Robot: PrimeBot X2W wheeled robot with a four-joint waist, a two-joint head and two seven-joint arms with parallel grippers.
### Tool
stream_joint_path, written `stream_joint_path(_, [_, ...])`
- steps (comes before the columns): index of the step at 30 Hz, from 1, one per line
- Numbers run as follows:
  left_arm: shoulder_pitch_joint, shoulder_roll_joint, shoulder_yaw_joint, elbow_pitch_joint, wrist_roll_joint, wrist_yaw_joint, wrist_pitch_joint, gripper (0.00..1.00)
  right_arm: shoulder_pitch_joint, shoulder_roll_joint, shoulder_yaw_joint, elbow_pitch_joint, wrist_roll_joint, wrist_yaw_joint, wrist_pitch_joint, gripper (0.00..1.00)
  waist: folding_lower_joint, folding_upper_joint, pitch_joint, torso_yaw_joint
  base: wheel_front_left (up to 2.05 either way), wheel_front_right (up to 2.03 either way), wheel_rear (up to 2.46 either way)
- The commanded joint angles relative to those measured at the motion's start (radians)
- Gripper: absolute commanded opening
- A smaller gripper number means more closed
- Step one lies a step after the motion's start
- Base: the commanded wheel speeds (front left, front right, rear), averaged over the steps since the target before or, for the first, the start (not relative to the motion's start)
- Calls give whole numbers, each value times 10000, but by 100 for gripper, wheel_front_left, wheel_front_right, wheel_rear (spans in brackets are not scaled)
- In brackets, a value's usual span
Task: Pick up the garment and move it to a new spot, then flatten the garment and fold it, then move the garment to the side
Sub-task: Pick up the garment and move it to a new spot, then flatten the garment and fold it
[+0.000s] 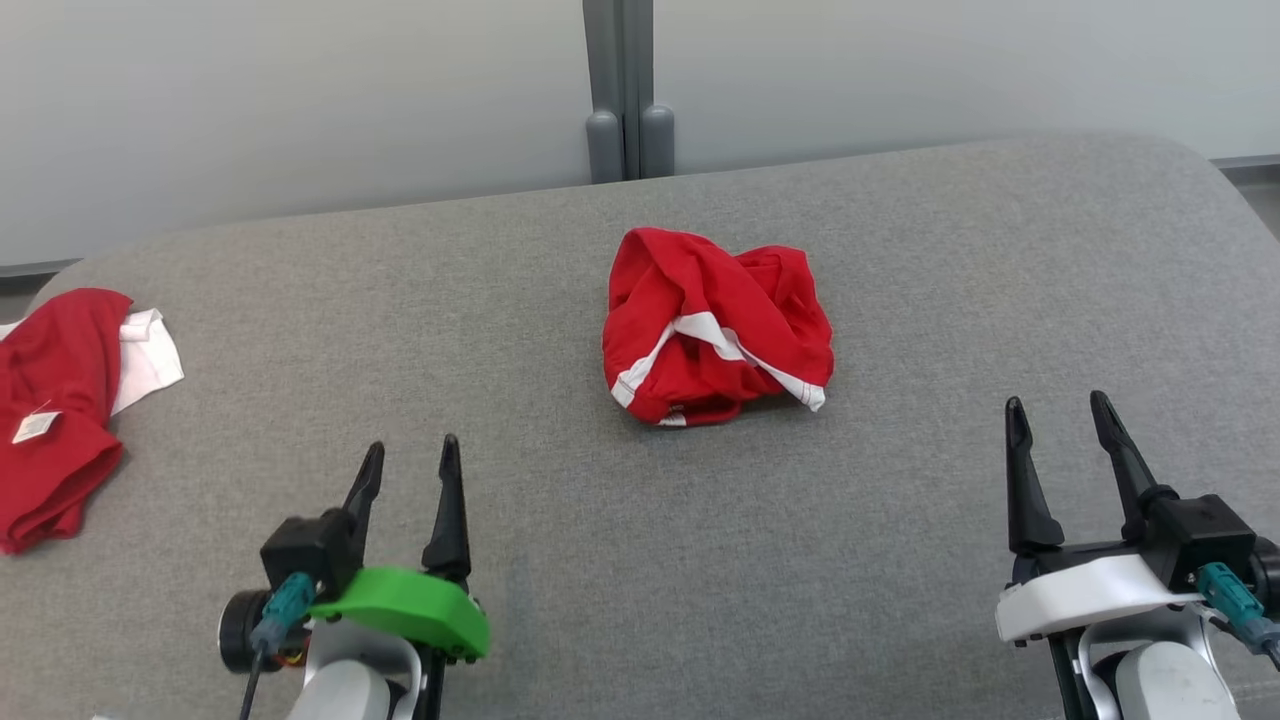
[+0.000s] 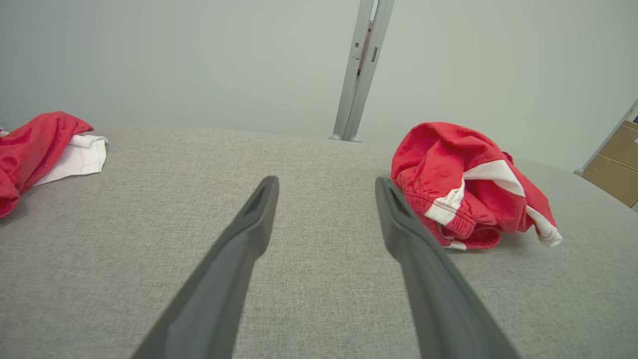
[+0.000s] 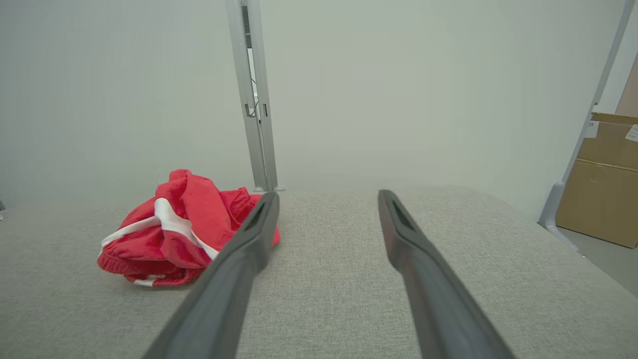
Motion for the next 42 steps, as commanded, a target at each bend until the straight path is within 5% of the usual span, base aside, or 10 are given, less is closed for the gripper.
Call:
stream_joint_path(1, [350, -16, 166, -210, 202, 75, -5, 100, 135, -25, 97, -15, 73, -10, -31, 100, 1, 0, -126, 73, 0, 0, 0])
stream_joint_path(15, [1962, -325, 987, -1230, 987, 124, -5, 100, 535, -27, 713, 138, 445, -10, -31, 100, 1, 0, -349, 217, 0, 0, 0])
stream_joint_path(42, [1582, -337, 752, -1153, 998, 244, -6, 100, 87, -27, 599, 520, -161, -10, -31, 100, 1, 0, 53, 476, 0, 0, 0])
